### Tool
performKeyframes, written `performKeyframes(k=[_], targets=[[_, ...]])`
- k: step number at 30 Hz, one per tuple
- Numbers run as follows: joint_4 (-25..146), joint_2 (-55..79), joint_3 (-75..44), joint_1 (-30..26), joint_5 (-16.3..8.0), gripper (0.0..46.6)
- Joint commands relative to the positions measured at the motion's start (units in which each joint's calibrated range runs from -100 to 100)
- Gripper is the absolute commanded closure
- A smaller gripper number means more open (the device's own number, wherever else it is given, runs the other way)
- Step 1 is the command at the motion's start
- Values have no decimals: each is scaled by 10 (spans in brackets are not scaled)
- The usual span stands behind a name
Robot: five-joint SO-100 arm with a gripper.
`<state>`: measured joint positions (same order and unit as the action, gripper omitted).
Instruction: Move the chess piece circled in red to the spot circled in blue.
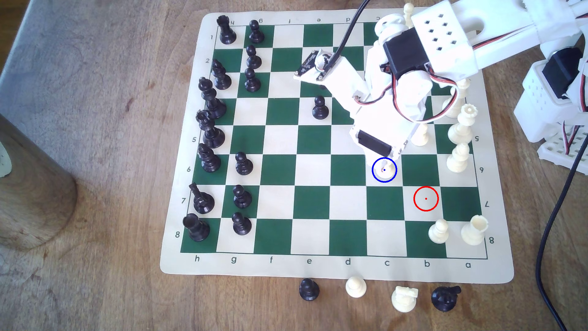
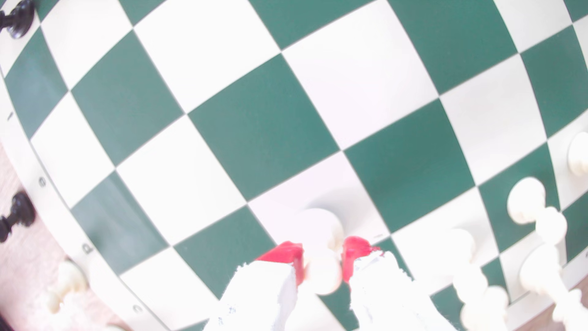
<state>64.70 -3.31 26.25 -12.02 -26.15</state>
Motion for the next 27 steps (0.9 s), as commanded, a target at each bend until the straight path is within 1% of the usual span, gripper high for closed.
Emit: performKeyframes(k=[1,4,5,8,10,11,14,21,24,26,27], targets=[[-11,-6,-3,6,4,463],[-11,-4,-2,6,4,438],[-11,-3,-1,8,4,410],[-15,-3,1,9,5,380],[-15,-3,1,9,6,304],[-13,-3,1,9,7,280],[-7,-3,2,8,11,235],[32,-25,6,8,22,180],[52,-59,14,13,28,140],[65,-83,21,14,31,133],[81,-110,29,13,37,132]])
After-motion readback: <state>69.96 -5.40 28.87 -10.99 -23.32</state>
